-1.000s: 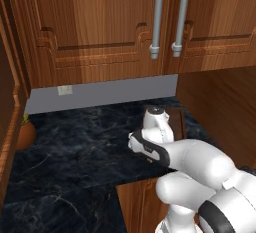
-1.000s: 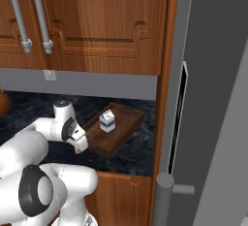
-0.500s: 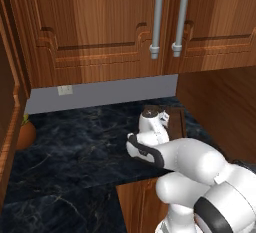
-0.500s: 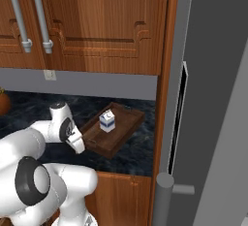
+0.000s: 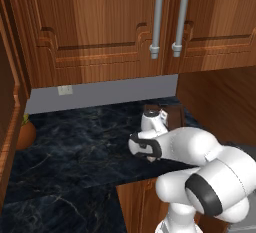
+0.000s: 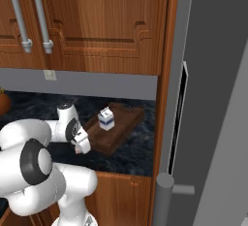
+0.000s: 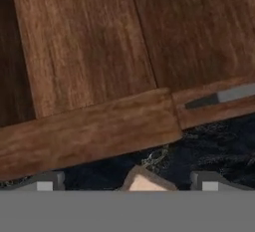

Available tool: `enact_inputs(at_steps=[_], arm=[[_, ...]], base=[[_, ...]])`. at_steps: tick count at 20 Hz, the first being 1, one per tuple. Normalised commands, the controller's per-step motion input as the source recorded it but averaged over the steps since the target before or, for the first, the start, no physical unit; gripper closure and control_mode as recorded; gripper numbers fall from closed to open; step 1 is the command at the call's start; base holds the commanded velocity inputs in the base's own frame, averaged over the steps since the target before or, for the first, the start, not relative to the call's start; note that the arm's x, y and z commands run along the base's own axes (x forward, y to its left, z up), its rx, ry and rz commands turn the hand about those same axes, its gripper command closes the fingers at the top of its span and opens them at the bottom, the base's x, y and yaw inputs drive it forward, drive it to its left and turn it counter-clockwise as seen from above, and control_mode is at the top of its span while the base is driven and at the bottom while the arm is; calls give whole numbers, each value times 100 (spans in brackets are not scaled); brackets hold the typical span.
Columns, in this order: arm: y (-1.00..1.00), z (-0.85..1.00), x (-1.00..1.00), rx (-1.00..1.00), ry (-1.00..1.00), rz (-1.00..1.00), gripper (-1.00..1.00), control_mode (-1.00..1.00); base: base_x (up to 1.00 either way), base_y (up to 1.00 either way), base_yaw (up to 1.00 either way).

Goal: Take out the milk from the fridge and place it on the tray on the counter. Then take the sugar cube near the tray and place it in the tray.

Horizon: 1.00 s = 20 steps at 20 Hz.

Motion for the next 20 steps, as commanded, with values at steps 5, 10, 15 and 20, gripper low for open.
enact_inputs(at_steps=[5, 10, 15, 20], arm=[[0, -38, 0, -1, 1, 0, 100, -100], [-19, -17, -21, 0, 0, 0, 100, -100], [-18, -11, -21, 0, 0, 0, 100, -100], [-5, 1, -43, 0, -4, 0, 100, -100]], base=[[0, 0, 0], [0, 0, 0], [0, 0, 0], [0, 0, 0]])
